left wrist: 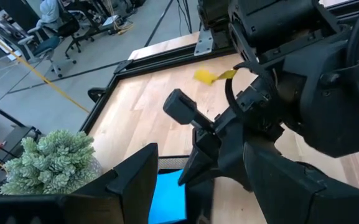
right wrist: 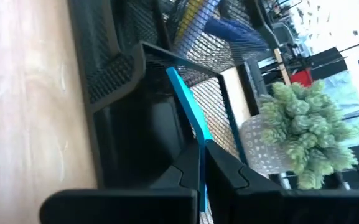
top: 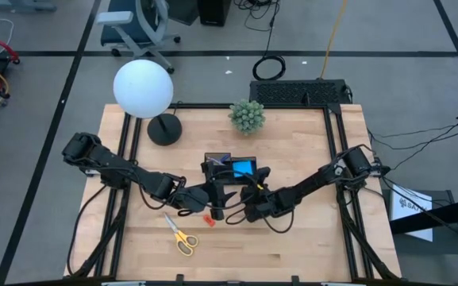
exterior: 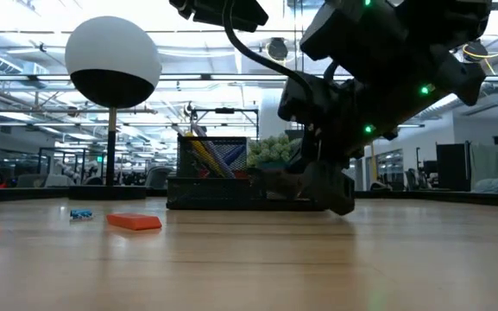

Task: Pick and place office supplies into organizer
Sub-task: Put the sticky notes into the desk organizer

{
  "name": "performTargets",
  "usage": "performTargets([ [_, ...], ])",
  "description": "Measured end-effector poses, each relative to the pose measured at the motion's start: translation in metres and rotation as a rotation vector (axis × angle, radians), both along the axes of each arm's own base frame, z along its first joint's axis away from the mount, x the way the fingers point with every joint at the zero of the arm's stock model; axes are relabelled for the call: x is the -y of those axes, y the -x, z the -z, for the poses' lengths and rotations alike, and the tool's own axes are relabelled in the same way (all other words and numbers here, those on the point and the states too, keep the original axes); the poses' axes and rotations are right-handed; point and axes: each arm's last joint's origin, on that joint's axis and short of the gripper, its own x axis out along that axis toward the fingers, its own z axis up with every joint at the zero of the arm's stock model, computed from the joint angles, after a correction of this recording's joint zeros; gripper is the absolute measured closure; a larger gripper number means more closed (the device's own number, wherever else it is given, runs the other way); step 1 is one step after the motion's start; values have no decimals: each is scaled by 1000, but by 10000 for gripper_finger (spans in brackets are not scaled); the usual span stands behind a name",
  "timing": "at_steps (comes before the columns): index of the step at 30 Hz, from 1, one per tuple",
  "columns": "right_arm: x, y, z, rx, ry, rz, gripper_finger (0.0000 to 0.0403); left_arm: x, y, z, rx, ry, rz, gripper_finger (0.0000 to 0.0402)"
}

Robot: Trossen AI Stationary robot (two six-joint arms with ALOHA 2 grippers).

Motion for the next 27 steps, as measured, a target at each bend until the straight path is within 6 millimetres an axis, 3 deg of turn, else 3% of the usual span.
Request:
performTargets([
  [16, 4, -2, 2, -34, -66, -32, 339, 0, 0, 0, -5, -12, 5, 158],
  [27, -9, 4, -10, -48, -67, -94, 267, -4, -1, 0, -7, -17, -4, 158],
])
